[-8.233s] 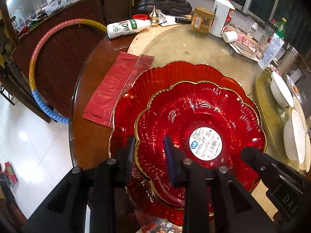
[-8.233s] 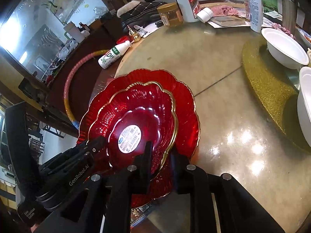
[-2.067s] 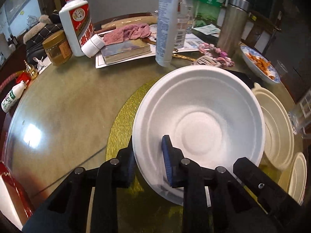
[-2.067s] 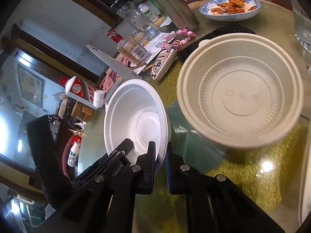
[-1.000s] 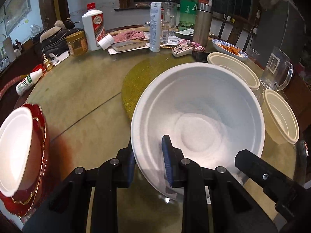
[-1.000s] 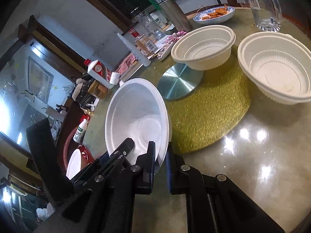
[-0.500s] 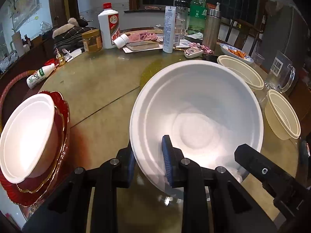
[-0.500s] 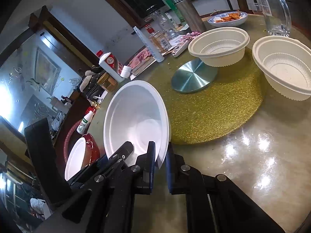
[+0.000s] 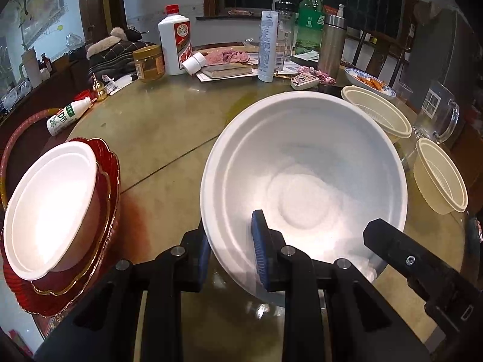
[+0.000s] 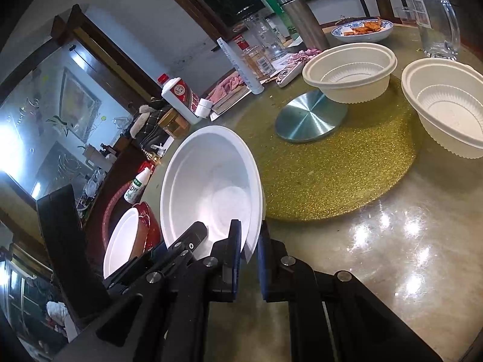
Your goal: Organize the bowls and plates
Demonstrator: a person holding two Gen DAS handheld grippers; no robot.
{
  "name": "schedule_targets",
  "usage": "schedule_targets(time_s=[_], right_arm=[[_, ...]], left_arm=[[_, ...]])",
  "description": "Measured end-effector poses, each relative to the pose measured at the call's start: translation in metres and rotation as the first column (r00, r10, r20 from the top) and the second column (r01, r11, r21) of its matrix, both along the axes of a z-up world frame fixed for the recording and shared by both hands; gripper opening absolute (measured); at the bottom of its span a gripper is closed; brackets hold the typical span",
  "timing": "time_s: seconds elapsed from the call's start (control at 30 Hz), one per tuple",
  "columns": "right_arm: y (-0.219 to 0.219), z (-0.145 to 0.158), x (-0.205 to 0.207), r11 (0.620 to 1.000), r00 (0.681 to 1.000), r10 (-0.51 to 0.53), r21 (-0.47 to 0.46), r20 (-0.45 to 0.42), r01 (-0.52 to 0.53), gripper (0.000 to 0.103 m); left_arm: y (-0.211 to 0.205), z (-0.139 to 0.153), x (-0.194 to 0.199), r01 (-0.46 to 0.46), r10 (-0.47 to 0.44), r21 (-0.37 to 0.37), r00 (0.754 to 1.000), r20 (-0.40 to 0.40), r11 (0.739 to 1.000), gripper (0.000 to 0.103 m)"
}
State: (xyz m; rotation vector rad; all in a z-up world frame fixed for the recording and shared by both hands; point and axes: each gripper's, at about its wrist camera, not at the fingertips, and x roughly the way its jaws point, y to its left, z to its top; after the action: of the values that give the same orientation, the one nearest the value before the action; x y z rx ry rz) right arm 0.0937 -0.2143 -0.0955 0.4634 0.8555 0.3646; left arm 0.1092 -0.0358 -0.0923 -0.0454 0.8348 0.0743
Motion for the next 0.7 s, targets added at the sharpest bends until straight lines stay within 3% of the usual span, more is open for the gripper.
schedule_targets(time_s=[0.7], right_arm=[[0.031,0.010,-0.004,0.997,0.998,0.066,-0.042,0.026,-0.064,0.010]], left_arm=[[0.033,0.005,-0.016,-0.040,0.041,-0.026,0.999,0.013,0.999,0.023]])
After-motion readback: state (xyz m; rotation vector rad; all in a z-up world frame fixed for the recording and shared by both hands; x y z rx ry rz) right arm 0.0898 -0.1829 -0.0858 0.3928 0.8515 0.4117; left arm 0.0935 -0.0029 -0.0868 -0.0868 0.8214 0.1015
